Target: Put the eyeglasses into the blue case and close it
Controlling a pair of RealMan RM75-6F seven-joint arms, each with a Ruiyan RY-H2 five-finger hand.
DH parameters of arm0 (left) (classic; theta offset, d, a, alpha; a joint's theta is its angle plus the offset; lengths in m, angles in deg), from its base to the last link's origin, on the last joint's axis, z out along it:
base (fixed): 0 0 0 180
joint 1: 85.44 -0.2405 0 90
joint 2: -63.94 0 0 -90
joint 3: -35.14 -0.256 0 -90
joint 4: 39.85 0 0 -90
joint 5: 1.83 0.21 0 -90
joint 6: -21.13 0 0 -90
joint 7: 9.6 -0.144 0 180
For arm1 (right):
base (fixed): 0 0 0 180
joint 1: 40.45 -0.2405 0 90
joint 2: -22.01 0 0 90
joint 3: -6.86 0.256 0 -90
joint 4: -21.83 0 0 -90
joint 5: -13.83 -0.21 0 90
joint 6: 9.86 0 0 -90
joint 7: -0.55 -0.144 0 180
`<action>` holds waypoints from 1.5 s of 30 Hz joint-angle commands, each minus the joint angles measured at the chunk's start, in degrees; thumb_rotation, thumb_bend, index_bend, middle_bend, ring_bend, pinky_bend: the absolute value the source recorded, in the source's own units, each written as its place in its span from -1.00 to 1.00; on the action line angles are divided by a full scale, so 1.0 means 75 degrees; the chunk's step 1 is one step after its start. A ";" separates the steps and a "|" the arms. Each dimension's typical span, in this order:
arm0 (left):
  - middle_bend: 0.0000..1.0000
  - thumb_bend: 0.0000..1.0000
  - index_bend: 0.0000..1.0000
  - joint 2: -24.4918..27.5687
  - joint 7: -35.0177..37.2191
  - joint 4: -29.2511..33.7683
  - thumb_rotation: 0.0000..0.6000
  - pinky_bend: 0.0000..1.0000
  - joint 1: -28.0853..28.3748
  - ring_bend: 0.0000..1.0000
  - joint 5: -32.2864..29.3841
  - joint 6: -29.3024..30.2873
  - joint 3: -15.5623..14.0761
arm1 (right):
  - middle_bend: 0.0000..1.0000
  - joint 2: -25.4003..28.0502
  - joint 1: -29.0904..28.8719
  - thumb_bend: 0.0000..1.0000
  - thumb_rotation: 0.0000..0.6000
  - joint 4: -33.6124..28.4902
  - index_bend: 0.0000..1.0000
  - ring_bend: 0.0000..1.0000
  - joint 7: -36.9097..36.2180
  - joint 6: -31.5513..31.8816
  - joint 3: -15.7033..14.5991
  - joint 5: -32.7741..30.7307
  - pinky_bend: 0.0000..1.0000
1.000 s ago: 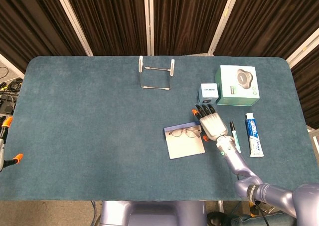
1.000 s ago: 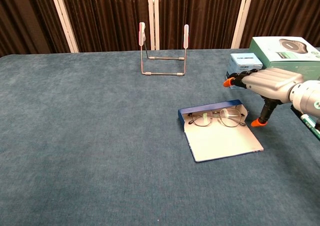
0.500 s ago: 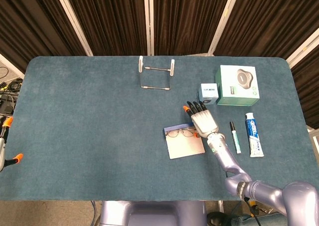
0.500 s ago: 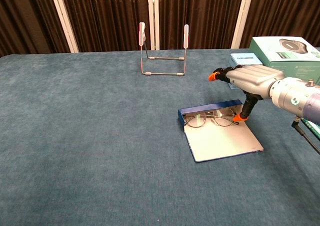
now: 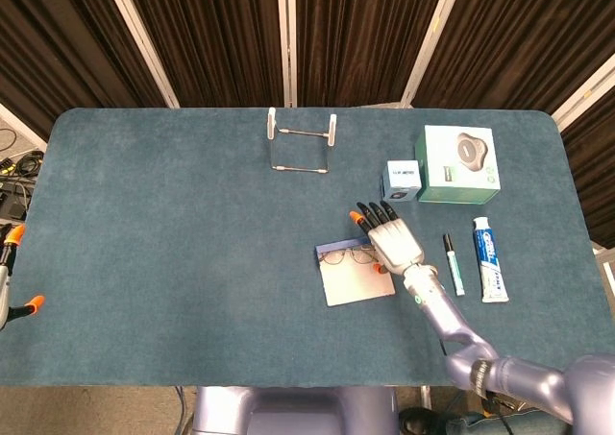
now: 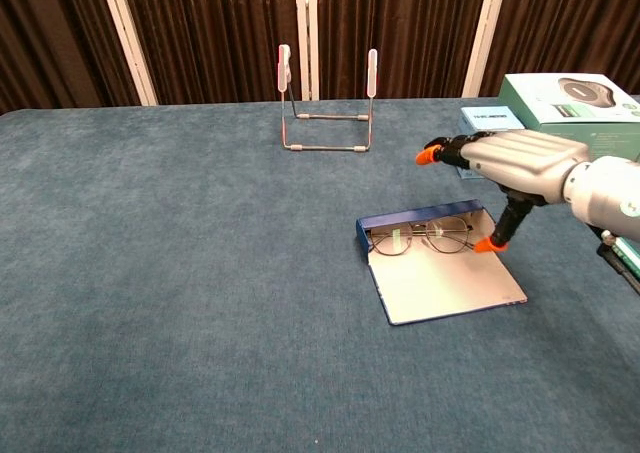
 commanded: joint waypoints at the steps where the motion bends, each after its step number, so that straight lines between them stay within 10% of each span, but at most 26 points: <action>1: -1.00 -1.00 -1.00 -0.0009 -0.0035 0.0032 1.00 -1.00 -0.0005 -1.00 0.0050 0.0018 -0.0030 | -1.00 0.0872 0.0222 -0.90 1.00 -0.1029 -0.81 -1.00 -0.0438 -0.0143 -0.0486 0.0489 -1.00; 14: -1.00 -1.00 -1.00 0.0026 -0.0059 0.0227 1.00 -1.00 -0.0101 -1.00 0.0396 0.0240 -0.0149 | -1.00 0.0899 0.0527 -0.88 1.00 -0.0834 -0.65 -1.00 -0.0848 0.0364 -0.1294 0.2148 -1.00; 45: -1.00 -1.00 -1.00 -0.0044 -0.0036 0.0041 1.00 -1.00 -0.0048 -1.00 0.0108 0.0096 -0.0032 | -1.00 0.0133 0.0337 -0.83 1.00 0.0327 -0.57 -1.00 -0.1227 0.0072 -0.0948 0.2183 -1.00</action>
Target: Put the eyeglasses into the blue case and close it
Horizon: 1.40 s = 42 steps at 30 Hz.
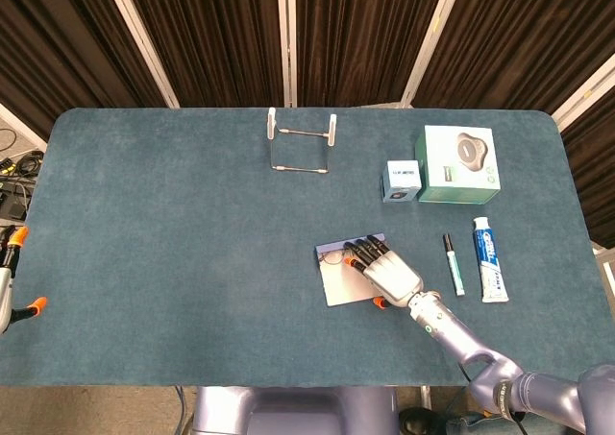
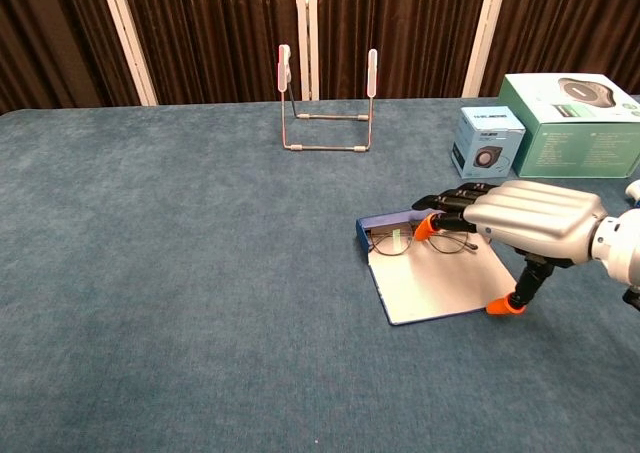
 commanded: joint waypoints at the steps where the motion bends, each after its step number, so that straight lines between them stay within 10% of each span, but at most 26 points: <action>1: -1.00 -1.00 -1.00 0.0001 -0.0001 0.0002 1.00 -1.00 0.0000 -1.00 -0.0006 -0.0005 -0.0002 | -1.00 -0.0022 -0.0011 -0.83 1.00 0.0022 -0.57 -1.00 0.0031 -0.0033 0.0009 -0.0014 -1.00; 22: -1.00 -1.00 -1.00 -0.0006 -0.0029 0.0017 1.00 -1.00 0.0002 -1.00 -0.0001 0.0007 -0.0005 | -0.99 -0.0252 -0.0044 -0.81 1.00 0.0241 -0.54 -1.00 0.0211 -0.0184 -0.0016 -0.0009 -1.00; 35: -1.00 -1.00 -1.00 0.0013 0.0020 0.0018 1.00 -1.00 0.0006 -1.00 -0.0012 -0.0003 0.0008 | -0.97 -0.0282 -0.0037 -0.05 1.00 0.0166 -0.31 -1.00 0.0208 -0.0168 -0.0034 0.0022 -1.00; 42: -1.00 -1.00 -1.00 0.0005 0.0019 0.0017 1.00 -1.00 0.0053 -1.00 0.0002 -0.0065 0.0015 | -0.96 -0.0279 -0.0012 0.05 1.00 0.0172 -0.29 -1.00 0.0106 -0.0016 0.0010 0.0063 -1.00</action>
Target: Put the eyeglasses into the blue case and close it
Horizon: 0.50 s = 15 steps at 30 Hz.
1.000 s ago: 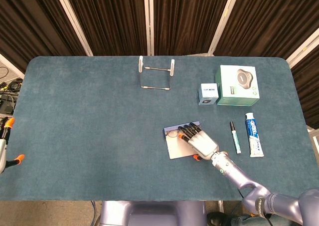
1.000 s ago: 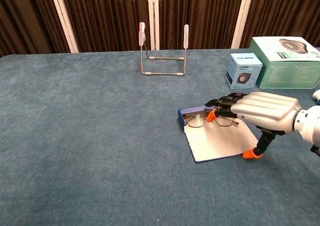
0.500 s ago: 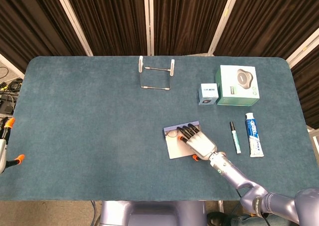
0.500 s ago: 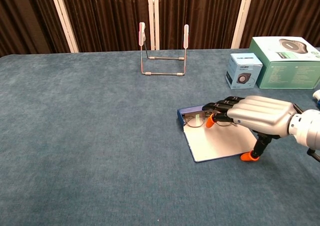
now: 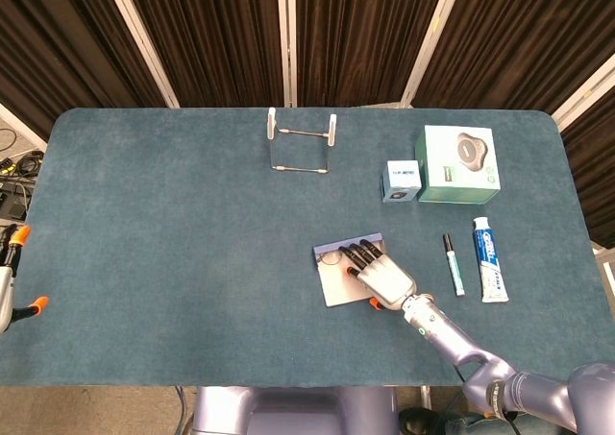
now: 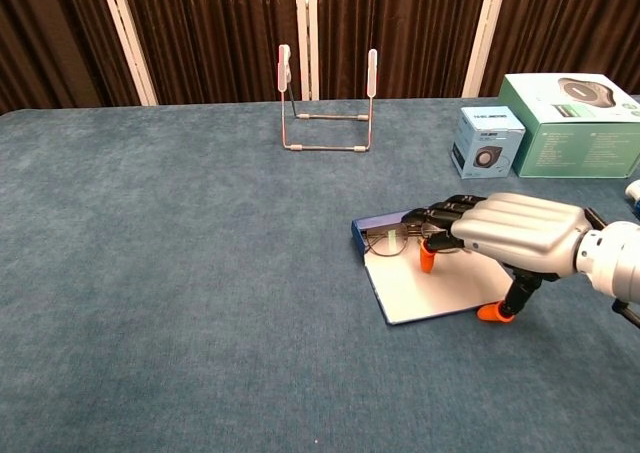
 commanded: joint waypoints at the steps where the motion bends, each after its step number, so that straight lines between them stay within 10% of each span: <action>1: -1.00 -1.00 -1.00 -0.0002 0.0001 0.0000 1.00 -1.00 0.0012 -1.00 -0.0006 -0.0015 0.0005 | -0.96 -0.0019 0.0021 0.05 1.00 0.0025 -0.29 -1.00 -0.0072 0.0058 0.0032 -0.0008 -1.00; 15: -1.00 -1.00 -1.00 -0.0012 -0.0036 0.0004 1.00 -1.00 0.0003 -1.00 -0.0025 0.0007 -0.0005 | -0.95 -0.0132 -0.0046 0.04 1.00 0.0126 -0.27 -1.00 -0.0061 0.0050 0.0241 -0.0161 -1.00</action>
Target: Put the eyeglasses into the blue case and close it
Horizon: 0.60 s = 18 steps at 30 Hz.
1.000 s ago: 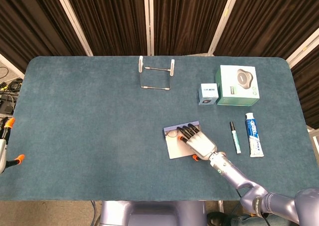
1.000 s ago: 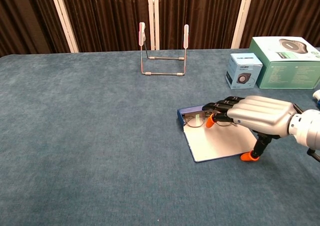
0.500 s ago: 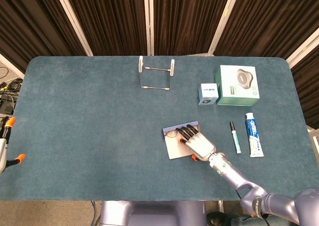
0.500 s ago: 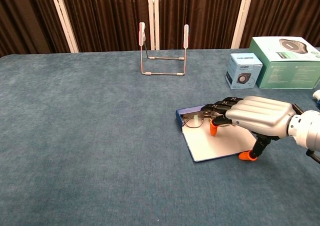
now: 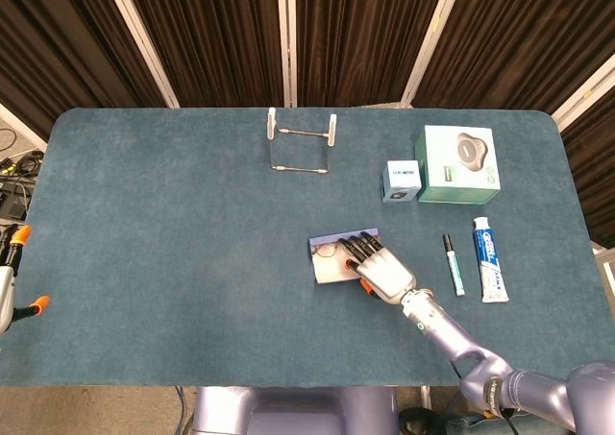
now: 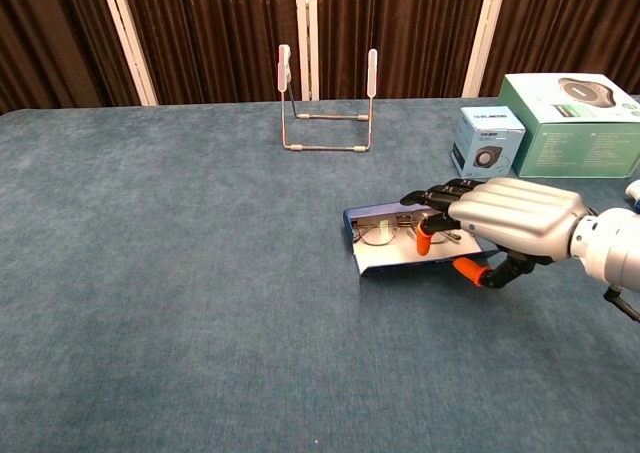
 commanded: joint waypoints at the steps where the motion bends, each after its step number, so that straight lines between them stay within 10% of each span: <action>1: -1.00 -1.00 -1.00 -0.0010 -0.0022 -0.0003 1.00 -1.00 0.0001 -1.00 -0.0006 -0.0002 -0.0006 | -0.95 -0.0059 -0.0019 0.03 1.00 0.0034 -0.26 -1.00 0.0017 -0.0033 0.0047 -0.0059 -1.00; 18: -1.00 -1.00 -1.00 0.0031 0.0037 0.0030 1.00 -1.00 -0.0015 -1.00 0.0040 -0.0005 -0.0042 | -0.89 0.0484 0.0177 0.00 1.00 -0.0773 0.34 -1.00 0.0021 0.0229 -0.0077 -0.0008 -1.00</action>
